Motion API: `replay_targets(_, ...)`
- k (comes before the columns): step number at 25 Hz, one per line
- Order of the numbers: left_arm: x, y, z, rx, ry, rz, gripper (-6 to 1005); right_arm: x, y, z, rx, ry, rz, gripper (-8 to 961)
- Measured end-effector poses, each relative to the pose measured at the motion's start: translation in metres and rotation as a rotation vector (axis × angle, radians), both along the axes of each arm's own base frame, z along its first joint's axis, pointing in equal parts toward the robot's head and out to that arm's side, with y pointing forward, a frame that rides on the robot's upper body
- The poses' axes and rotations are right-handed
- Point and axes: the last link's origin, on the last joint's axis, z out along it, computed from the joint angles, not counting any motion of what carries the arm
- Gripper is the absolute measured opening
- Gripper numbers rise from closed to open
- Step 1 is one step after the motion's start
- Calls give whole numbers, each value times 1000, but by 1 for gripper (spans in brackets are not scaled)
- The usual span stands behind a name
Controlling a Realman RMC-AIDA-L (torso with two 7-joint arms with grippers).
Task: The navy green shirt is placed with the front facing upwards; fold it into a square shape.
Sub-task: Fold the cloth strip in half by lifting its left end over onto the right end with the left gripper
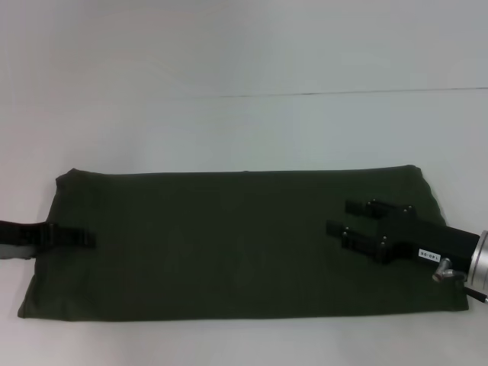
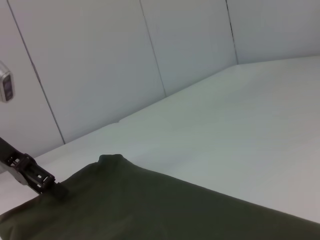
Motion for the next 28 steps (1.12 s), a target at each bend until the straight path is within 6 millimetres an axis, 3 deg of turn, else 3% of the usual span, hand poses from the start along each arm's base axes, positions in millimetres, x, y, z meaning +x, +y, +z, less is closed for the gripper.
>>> replay_targets(16,13,3,-5,-29,-41,-33,751,0,1,1,5,1,-2,646)
replay_targets(28,17,8,-5,-29,-28,-53,247,0,1,1,6,1,-2,646)
